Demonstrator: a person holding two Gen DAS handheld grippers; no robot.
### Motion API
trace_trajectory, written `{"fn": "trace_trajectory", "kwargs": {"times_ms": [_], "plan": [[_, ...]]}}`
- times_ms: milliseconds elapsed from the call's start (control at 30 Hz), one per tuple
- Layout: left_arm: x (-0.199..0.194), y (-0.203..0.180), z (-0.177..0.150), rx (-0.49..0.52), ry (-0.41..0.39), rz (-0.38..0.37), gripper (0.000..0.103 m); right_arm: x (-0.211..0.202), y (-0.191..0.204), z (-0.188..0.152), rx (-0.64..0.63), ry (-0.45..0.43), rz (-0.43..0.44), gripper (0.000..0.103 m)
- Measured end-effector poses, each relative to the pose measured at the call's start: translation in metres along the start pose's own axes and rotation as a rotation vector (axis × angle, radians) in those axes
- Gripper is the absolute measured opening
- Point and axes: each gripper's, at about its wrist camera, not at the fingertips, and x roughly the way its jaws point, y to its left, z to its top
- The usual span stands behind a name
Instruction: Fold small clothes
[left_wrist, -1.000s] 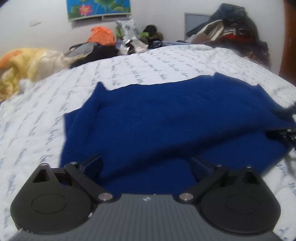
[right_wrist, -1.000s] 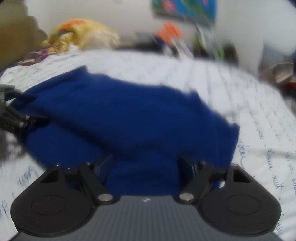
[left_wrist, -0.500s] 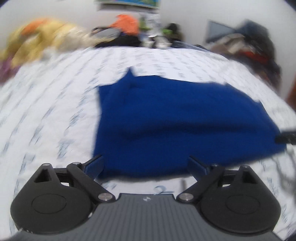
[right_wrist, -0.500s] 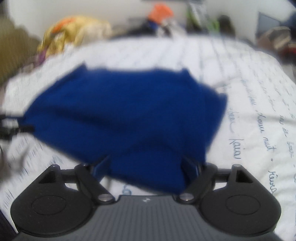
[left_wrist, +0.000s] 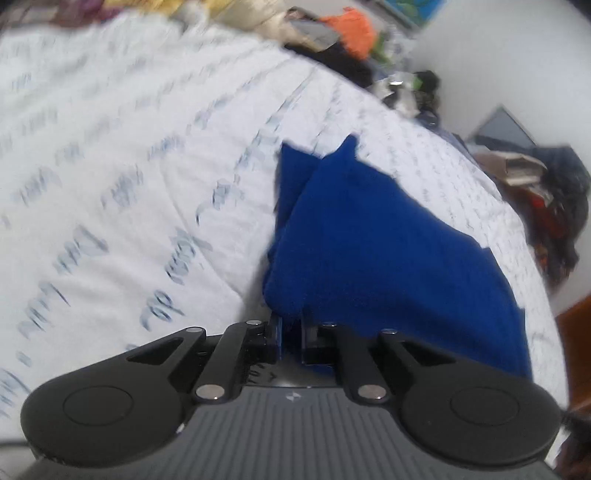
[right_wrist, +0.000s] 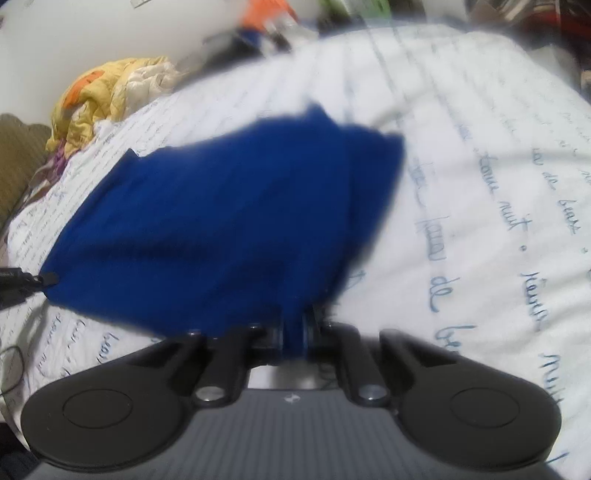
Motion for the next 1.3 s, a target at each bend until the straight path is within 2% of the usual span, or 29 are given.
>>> {"fn": "trace_trajectory", "kwargs": {"times_ms": [67,100,133,167,200,233,267,300,333,400,467,533,600,633,667,700,800,900,933,1000,1033,1067,1100,1133,1233,1267,1300], "plan": [[-0.008,0.003,-0.013,0.063,0.005,0.023,0.012,-0.004,-0.008,-0.005,-0.011,-0.006,-0.026,0.008],[-0.002,0.004,-0.018,0.091,0.026,0.048,0.014,-0.002,-0.009,-0.004,-0.023,-0.019,-0.016,0.007],[-0.001,0.006,-0.023,0.112,0.014,0.05,0.018,-0.001,-0.005,-0.005,-0.054,-0.026,-0.02,0.008],[-0.003,0.005,-0.026,0.137,0.014,0.046,0.021,0.0,0.0,-0.005,-0.084,-0.027,-0.026,0.008],[-0.007,0.004,-0.026,0.151,0.017,0.03,0.032,0.001,-0.001,-0.001,-0.1,-0.02,-0.029,0.012],[-0.015,0.002,-0.025,0.153,-0.003,0.032,0.045,0.0,0.0,0.005,-0.108,0.0,-0.031,0.022],[-0.023,0.001,-0.023,0.157,-0.048,0.03,0.074,-0.001,0.0,0.011,-0.102,0.01,-0.046,0.031],[-0.032,-0.002,-0.023,0.171,-0.108,0.026,0.092,-0.006,-0.001,0.018,-0.09,-0.017,-0.069,0.056],[-0.038,-0.007,-0.022,0.196,-0.161,0.024,0.094,-0.012,0.0,0.025,-0.079,-0.079,-0.078,0.076],[-0.031,-0.022,-0.013,0.249,-0.179,0.016,0.087,-0.016,0.005,0.04,-0.076,-0.169,-0.028,0.081],[-0.009,-0.034,0.0,0.272,-0.166,0.014,0.077,-0.004,0.016,0.059,-0.101,-0.184,0.014,0.08],[0.022,-0.043,0.015,0.285,-0.143,0.048,0.071,0.018,0.034,0.078,-0.17,-0.199,0.03,0.079],[0.062,-0.049,0.028,0.297,-0.084,0.169,0.044,0.048,0.048,0.095,-0.227,-0.172,-0.003,0.079],[0.073,-0.046,0.03,0.297,-0.073,0.2,0.044,0.063,0.054,0.101,-0.253,-0.149,-0.039,0.079],[0.073,-0.044,0.031,0.297,-0.102,0.192,0.028,0.075,0.056,0.103,-0.278,-0.131,-0.071,0.079],[0.071,-0.041,0.031,0.299,-0.11,0.189,0.02,0.088,0.056,0.102,-0.299,-0.102,-0.097,0.079],[0.062,-0.032,0.026,0.297,-0.105,0.178,0.02,0.086,0.035,0.087,-0.25,-0.157,-0.019,0.081],[0.039,-0.036,0.03,0.302,-0.139,0.125,0.023,0.071,0.027,0.092,-0.216,-0.138,0.016,0.081],[0.035,-0.042,0.035,0.312,-0.159,0.106,0.032,0.068,0.022,0.098,-0.193,-0.155,0.031,0.081],[0.04,-0.055,0.05,0.346,-0.2,0.098,0.083,0.066,0.011,0.114,-0.137,-0.217,0.049,0.081],[0.047,-0.063,0.057,0.361,-0.21,0.095,0.092,0.068,0.005,0.124,-0.114,-0.232,0.039,0.081],[0.058,-0.069,0.065,0.375,-0.216,0.093,0.091,0.075,0.0,0.136,-0.1,-0.241,0.012,0.081],[0.073,-0.075,0.074,0.382,-0.201,0.096,0.082,0.081,-0.003,0.146,-0.097,-0.247,-0.02,0.081],[0.089,-0.08,0.083,0.384,-0.163,0.098,0.079,0.092,-0.005,0.16,-0.104,-0.237,-0.042,0.081],[0.137,-0.091,0.103,0.385,-0.071,0.13,0.071,0.127,-0.009,0.183,-0.12,-0.157,-0.108,0.081],[0.15,-0.093,0.105,0.395,-0.049,0.157,0.055,0.136,-0.01,0.186,-0.114,-0.134,-0.108,0.076],[0.158,-0.094,0.106,0.399,-0.047,0.167,0.037,0.144,-0.011,0.188,-0.103,-0.106,-0.081,0.044]]}}
